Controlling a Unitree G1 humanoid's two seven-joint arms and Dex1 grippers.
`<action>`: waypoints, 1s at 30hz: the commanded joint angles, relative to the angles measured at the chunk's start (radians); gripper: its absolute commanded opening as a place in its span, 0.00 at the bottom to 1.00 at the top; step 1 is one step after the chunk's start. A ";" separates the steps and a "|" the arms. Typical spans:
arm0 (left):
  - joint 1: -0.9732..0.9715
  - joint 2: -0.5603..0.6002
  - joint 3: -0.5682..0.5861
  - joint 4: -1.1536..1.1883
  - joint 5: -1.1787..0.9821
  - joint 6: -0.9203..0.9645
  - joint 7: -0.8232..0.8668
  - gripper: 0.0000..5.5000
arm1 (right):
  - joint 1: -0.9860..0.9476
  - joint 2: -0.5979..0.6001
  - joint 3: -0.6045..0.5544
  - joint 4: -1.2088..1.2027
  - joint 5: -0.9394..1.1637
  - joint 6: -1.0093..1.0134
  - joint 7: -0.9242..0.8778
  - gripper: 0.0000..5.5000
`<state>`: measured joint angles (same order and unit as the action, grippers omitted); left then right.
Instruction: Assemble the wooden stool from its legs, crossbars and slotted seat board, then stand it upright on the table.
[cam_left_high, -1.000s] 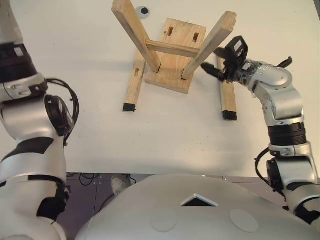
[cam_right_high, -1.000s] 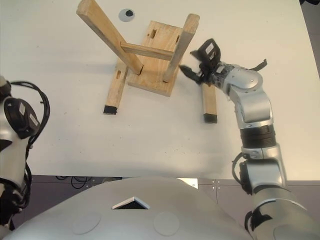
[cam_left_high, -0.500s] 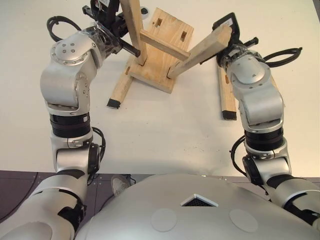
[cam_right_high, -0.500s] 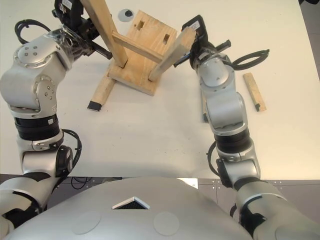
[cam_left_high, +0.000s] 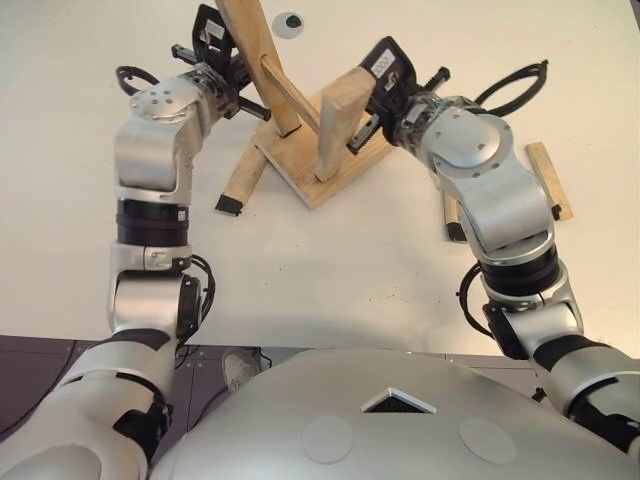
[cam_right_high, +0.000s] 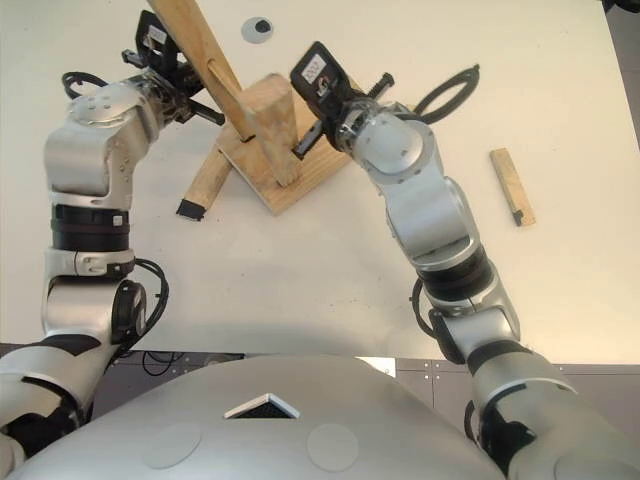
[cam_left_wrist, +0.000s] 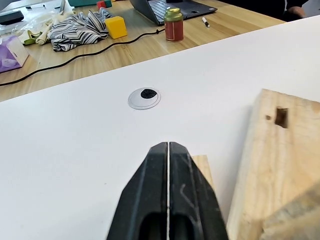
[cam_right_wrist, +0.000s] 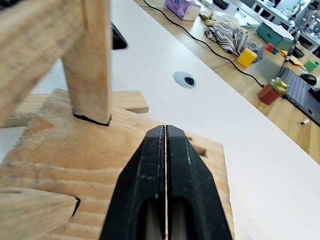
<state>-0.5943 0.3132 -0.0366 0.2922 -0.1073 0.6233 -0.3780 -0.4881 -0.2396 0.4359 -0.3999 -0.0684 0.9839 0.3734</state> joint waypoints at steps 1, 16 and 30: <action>-0.117 -0.008 0.027 0.124 0.019 -0.092 0.038 0.00 | -0.020 0.016 0.018 -0.005 0.023 -0.007 0.029 0.00; 0.218 0.501 -0.101 -0.500 -0.112 0.294 -0.454 0.00 | -0.151 -0.195 -0.052 0.887 -0.073 -0.654 0.242 0.00; 0.378 0.445 -0.301 -0.738 -0.174 0.416 -0.419 0.00 | -0.152 -0.311 -0.051 0.757 -0.046 -0.620 0.596 0.00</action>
<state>-0.2341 0.7583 -0.3092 -0.4546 -0.2980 1.0312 -0.8164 -0.6339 -0.5624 0.3927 0.3824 -0.1225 0.3445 0.9543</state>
